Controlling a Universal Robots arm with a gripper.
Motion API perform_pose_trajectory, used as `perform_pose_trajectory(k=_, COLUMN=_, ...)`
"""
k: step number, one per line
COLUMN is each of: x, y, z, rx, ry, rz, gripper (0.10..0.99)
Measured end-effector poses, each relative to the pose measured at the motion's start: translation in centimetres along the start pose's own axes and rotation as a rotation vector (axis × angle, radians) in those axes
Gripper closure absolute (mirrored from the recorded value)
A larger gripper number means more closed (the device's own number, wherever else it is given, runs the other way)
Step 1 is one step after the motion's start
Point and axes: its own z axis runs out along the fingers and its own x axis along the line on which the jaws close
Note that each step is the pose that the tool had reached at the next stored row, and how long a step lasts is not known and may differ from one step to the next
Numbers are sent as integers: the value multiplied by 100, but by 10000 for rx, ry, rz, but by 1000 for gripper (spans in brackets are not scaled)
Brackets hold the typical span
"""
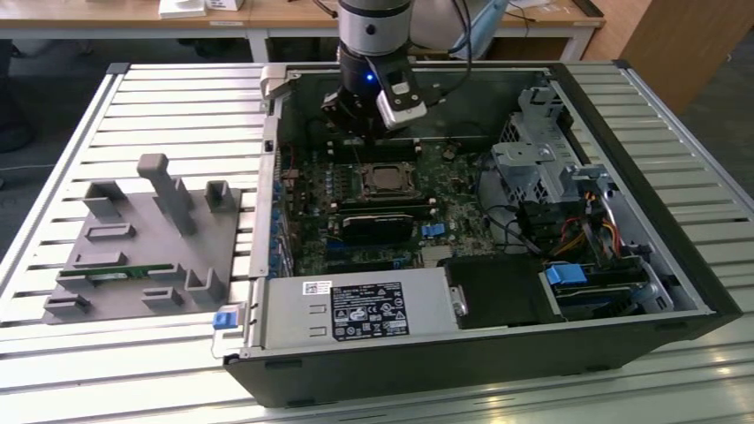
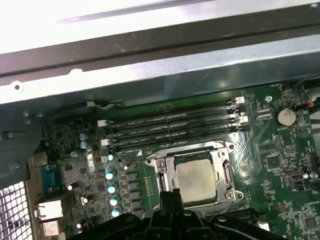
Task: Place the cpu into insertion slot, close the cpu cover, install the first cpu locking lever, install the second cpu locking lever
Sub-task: 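Install the first cpu locking lever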
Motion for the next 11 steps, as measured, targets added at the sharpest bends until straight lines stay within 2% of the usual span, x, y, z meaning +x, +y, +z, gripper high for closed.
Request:
perform_pose_trajectory(k=2, x=5, y=-1, z=1, rx=-53, ry=-88, rz=-64, gripper=980)
perform_pose_trajectory(k=3, x=16, y=-3, z=2, rx=-83, ry=-99, rz=-73, gripper=980)
perform_pose_trajectory(k=6, x=50, y=-9, z=3, rx=-135, ry=-97, rz=-155, gripper=980)
perform_pose_trajectory(k=11, x=71, y=-14, z=3, rx=-145, ry=-64, rz=-757, gripper=980)
